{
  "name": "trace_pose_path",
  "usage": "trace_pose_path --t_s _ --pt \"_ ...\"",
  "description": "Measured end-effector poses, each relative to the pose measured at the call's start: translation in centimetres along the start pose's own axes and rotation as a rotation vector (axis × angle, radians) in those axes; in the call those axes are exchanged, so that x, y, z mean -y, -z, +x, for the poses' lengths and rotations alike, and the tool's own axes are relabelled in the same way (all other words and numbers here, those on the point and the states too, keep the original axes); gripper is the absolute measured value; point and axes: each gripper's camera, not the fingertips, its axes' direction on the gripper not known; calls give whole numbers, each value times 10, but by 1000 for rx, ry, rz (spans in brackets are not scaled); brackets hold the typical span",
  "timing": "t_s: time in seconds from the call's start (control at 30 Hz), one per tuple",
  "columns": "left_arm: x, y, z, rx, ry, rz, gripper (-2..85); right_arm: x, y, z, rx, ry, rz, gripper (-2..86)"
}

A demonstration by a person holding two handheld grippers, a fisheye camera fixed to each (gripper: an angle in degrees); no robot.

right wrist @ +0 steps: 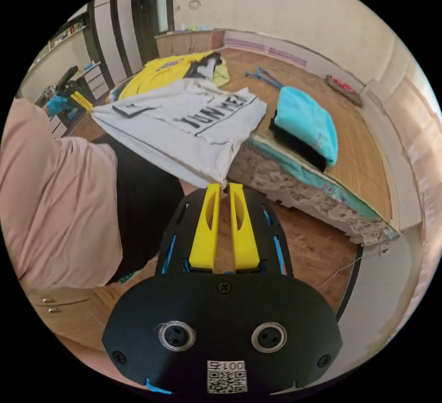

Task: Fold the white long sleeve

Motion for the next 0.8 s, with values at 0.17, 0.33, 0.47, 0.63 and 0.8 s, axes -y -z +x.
trace_pose_path --t_s 0.17,0.33,0.47,0.63,0.8 --pt "2 -57 8 -133 3 -110 -10 -10 -43 3 70 -17 -163 16" --pt "0 -69 -9 -181 102 -91 -5 1 -38 14 72 20 -184 12" --pt "-18 -50 -33 -198 181 -43 0 14 -14 39 56 10 -174 13" --pt "-33 -33 -60 -86 263 -25 1 37 0 66 -9 -26 -57 15" --pt "-13 -26 -93 35 309 107 0 79 -8 83 -36 -37 110 24"
